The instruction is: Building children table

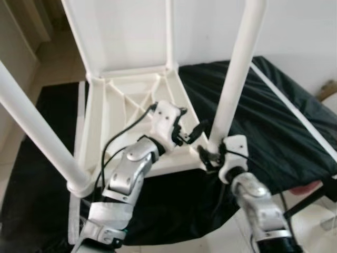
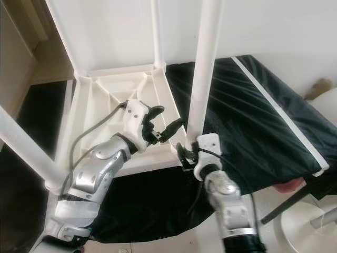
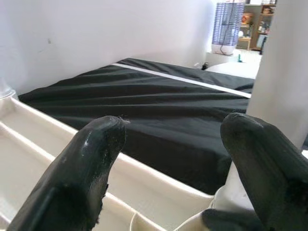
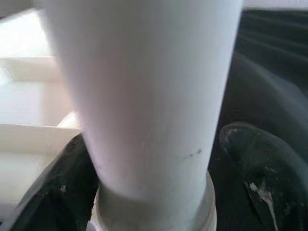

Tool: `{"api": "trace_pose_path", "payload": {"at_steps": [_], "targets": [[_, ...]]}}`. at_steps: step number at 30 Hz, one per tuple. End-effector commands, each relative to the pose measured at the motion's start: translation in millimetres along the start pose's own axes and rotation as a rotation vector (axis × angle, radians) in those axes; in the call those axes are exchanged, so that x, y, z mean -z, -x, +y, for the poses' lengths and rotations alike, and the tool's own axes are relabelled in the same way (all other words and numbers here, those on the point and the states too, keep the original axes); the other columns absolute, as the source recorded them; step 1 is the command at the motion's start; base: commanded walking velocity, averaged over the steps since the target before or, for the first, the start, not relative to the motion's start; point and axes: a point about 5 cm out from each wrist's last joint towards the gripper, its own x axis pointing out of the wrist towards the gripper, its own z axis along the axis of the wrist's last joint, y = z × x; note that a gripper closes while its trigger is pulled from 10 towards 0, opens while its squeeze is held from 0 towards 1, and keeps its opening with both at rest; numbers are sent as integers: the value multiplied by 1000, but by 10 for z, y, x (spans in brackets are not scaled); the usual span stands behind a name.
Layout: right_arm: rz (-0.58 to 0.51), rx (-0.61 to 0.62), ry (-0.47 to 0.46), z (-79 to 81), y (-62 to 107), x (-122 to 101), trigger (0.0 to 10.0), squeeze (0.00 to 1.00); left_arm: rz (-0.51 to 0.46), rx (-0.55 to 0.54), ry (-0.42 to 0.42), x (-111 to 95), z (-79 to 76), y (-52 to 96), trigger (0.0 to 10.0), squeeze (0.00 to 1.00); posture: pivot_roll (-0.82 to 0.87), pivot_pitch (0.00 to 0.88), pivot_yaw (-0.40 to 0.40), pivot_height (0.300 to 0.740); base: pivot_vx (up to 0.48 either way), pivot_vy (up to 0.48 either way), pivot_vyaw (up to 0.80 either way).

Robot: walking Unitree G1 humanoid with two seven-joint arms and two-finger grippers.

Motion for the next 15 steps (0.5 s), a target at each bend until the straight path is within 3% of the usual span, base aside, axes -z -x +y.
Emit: {"api": "trace_pose_path", "payload": {"at_steps": [1, 7, 9, 15], "targets": [[-13, -20, -12, -65, 43, 12, 10000, 0, 5, 32, -7, 9, -11, -16, 10000, 0, -4, 0, 29, 740, 0, 0, 0], [-12, -222, -10, -144, 70, -21, 10000, 0, 4, 52, -7, 8, -44, -38, 10000, 0, -17, 0, 44, 740, 0, 0, 0], [30, -336, 9, -134, 10, -27, 10000, 0, 2, 60, -11, -2, -53, -52, 10000, 0, -15, 0, 47, 740, 0, 0, 0], [39, -422, 42, -125, -142, -82, 10000, 0, -4, 61, -15, -27, -43, -67, 10000, 0, -4, 0, 47, 740, 0, 0, 0]]}}
